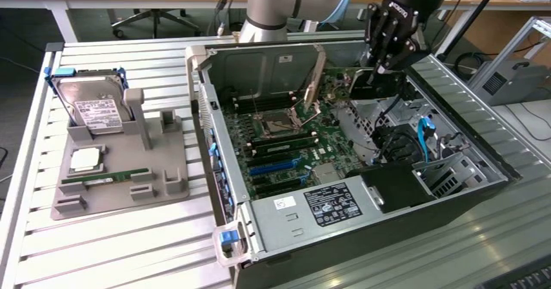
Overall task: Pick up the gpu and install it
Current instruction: 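Insert the gpu into the slot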
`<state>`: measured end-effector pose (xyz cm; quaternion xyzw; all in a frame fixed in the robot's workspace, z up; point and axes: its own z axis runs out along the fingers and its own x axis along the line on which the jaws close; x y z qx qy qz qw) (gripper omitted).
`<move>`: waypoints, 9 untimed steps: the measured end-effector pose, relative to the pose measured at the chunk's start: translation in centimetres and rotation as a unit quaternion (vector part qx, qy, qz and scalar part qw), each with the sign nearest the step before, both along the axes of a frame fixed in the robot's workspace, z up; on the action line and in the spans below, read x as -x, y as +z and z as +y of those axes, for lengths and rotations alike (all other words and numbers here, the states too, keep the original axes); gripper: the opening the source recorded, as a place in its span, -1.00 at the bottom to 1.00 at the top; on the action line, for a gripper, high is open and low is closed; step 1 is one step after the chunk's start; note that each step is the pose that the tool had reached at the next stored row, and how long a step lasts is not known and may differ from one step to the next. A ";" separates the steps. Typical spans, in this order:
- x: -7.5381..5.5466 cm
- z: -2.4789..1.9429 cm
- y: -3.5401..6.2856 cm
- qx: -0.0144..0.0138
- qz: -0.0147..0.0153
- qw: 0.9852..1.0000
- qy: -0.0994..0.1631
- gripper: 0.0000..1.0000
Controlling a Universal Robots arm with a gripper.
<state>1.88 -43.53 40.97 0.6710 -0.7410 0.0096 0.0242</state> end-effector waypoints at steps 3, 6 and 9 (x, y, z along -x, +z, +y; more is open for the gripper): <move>0.0 0.04 -0.07 0.006 0.000 1.000 0.023 -0.47; 0.0 0.07 -0.13 0.011 0.000 0.999 0.041 -0.47; 0.0 0.11 -0.19 0.016 0.000 0.998 0.059 -0.47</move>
